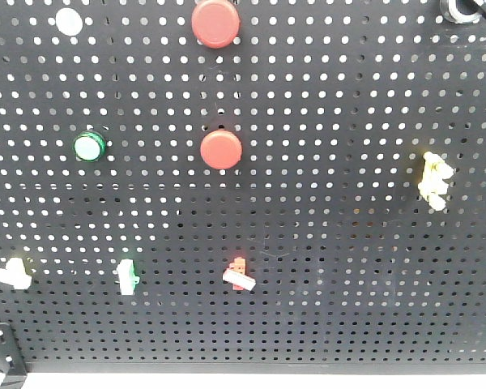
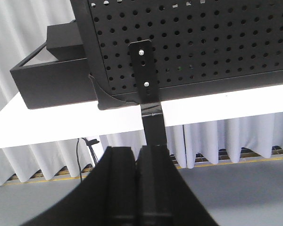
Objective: Rotate knob clockwise with right arm
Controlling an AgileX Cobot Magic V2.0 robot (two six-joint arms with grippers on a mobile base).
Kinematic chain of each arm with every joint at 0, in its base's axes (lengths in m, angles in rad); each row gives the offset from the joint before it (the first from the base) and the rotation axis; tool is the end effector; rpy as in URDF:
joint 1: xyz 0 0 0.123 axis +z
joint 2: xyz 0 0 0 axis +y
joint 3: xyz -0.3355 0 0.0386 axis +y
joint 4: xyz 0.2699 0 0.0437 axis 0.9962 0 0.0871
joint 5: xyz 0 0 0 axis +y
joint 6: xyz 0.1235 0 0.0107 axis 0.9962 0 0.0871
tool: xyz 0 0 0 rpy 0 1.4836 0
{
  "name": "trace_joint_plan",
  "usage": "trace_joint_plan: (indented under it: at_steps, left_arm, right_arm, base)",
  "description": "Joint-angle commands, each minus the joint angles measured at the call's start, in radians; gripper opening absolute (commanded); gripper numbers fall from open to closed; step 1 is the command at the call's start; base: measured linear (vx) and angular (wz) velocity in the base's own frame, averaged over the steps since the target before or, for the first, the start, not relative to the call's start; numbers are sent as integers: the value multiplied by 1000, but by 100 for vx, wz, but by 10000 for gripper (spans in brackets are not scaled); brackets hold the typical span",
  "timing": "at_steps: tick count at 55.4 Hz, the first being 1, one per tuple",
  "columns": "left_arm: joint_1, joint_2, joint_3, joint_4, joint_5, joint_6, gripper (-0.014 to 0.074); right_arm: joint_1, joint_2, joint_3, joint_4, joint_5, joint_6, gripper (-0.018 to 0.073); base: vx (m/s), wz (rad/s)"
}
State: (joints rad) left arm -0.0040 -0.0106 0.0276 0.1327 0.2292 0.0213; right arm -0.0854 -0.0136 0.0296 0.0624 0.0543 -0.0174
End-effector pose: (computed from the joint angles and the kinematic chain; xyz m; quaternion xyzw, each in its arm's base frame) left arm 0.0571 0.0035 0.1777 0.0490 0.7588 0.0589 0.6468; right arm 0.0583 -0.0046 0.1984 0.0444 0.6997 -0.0132 0.7130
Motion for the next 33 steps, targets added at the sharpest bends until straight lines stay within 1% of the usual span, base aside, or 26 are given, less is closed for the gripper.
trace_joint_plan:
  at_steps: [1, 4, 7, 14, 22, 29, 33]
  left_arm:
    - [-2, -16, 27, -8, -78, -1, -6]
    - [-2, -16, 27, -8, -78, -1, -6]
    - [-2, -16, 27, -8, -78, -1, -6]
    - [-2, -16, 27, -8, -78, -1, -6]
    - [-2, -16, 27, -8, -78, -1, -6]
    - [-2, -16, 27, -8, -78, -1, -6]
    - [-2, -16, 27, -8, -78, -1, -6]
  right_arm:
    - [-6, -8, -10, 0, -197, 10, -7]
    - [-6, -6, -51, -8, -215, 8, -6]
    - [-6, 4, -107, -14, -202, -2, -4]
    - [-6, 63, -285, -14, -117, -31, -1]
    - [-6, 177, -464, -14, -40, -52, 6]
    - [-6, 263, -553, -14, -16, -57, 30]
    - [-6, 305, -579, -14, -15, -57, 61]
  base:
    - [0, 0]
    - [0, 0]
    - [0, 0]
    - [0, 0]
    - [0, 0]
    - [0, 0]
    - [0, 0]
